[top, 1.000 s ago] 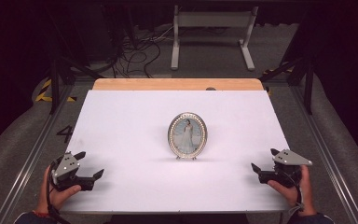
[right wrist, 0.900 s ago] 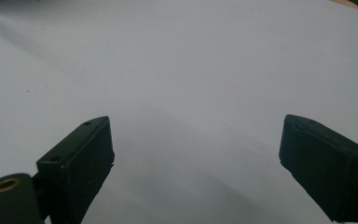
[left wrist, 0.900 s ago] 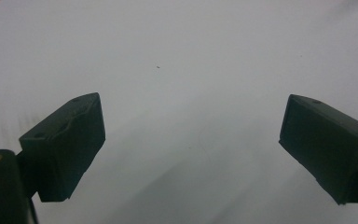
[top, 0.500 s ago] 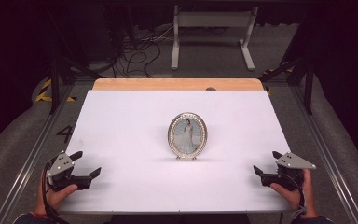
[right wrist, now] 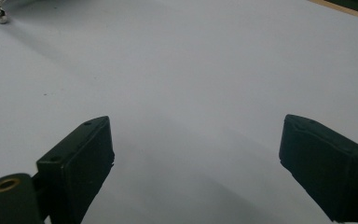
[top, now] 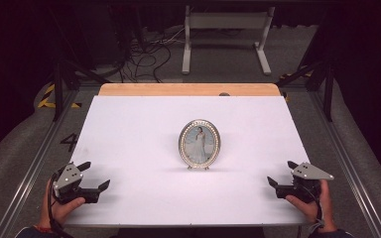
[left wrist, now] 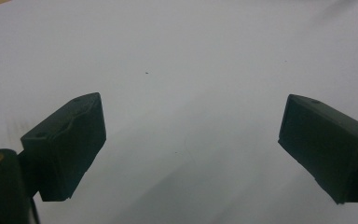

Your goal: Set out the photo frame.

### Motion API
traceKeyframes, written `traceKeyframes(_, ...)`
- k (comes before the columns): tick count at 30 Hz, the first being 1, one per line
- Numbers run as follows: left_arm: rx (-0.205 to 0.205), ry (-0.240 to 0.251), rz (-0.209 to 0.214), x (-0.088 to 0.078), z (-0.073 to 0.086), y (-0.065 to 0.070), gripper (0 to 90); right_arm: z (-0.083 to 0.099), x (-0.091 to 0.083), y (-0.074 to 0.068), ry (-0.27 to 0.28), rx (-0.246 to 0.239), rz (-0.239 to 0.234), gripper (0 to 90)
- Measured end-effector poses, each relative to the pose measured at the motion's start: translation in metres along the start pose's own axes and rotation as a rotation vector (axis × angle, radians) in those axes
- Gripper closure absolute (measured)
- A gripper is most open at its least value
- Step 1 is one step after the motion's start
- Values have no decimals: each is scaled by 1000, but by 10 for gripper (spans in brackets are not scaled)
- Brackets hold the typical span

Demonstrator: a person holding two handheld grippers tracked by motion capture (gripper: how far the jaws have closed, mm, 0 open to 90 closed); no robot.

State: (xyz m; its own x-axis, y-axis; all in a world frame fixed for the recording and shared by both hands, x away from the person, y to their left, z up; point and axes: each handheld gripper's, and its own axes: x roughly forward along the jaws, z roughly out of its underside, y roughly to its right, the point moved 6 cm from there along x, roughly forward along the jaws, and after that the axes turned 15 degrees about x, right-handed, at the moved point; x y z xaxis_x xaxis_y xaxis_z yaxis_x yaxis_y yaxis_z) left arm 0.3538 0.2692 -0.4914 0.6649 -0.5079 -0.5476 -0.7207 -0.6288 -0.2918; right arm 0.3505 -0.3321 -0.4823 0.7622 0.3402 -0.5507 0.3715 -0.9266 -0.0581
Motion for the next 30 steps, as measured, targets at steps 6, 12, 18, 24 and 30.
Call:
traceKeyframes(6,11,-1,4,1,0,0,77,0,1,2,1,16,-9,99)
traceKeyframes(12,9,-1,6,2,-1,1,76,1,1,2,-1,19,-11,99)
traceKeyframes(18,8,3,8,4,-1,0,76,1,2,2,2,6,-2,101)
traceKeyframes(24,14,2,6,6,-2,0,72,2,2,4,7,10,3,101)
traceKeyframes(30,16,-1,2,5,-2,0,72,0,0,3,15,48,-17,101)
